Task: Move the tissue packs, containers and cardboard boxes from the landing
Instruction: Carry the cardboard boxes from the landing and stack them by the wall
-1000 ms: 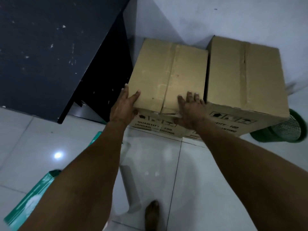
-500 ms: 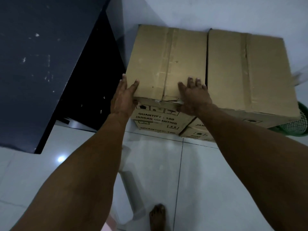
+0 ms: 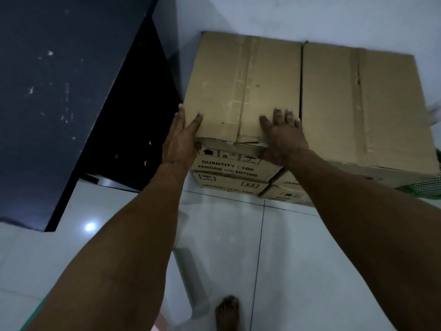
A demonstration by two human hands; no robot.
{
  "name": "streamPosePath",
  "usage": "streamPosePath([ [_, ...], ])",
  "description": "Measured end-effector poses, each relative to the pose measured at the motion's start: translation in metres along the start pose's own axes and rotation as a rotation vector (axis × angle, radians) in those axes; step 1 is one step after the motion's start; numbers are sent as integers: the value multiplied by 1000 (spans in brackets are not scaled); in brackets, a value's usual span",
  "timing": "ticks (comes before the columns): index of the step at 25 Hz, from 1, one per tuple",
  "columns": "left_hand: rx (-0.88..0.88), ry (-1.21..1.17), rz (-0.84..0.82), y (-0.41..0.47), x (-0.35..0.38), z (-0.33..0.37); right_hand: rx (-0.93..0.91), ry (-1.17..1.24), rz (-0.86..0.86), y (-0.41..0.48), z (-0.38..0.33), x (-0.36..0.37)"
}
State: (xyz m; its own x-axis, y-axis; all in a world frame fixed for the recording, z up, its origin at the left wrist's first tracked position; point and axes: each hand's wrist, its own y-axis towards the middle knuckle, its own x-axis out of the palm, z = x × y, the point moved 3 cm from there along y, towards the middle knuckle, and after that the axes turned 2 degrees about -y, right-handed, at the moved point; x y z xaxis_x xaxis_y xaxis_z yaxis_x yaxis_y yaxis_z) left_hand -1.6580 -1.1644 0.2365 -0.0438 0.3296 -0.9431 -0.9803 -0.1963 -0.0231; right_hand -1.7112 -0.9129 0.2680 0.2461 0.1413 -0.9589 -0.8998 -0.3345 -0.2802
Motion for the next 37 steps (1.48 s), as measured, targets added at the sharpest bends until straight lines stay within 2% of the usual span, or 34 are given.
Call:
streamPosePath([
  [5,-28,58,-15,-21,-2,7,0,23,-11,-8,-5,-2],
  [9,-51,13,31,-82,5,12,20,74,5,-35,-14,3],
  [16,-315,-79,-104,-251,5,-12,-162,119,78,-132,-56,30],
  [21,-604,-128,-14,-443,6,-27,-378,40,-29,-261,-92,78],
  [25,-747,-108,-67,-609,44,-46,-452,7,-159,-361,-129,154],
  [31,-1121,-176,-142,-889,90,-59,-678,15,-345,-535,-222,275],
  [37,-1246,-246,-35,-1029,104,-78,-634,109,-449,-640,-283,323],
])
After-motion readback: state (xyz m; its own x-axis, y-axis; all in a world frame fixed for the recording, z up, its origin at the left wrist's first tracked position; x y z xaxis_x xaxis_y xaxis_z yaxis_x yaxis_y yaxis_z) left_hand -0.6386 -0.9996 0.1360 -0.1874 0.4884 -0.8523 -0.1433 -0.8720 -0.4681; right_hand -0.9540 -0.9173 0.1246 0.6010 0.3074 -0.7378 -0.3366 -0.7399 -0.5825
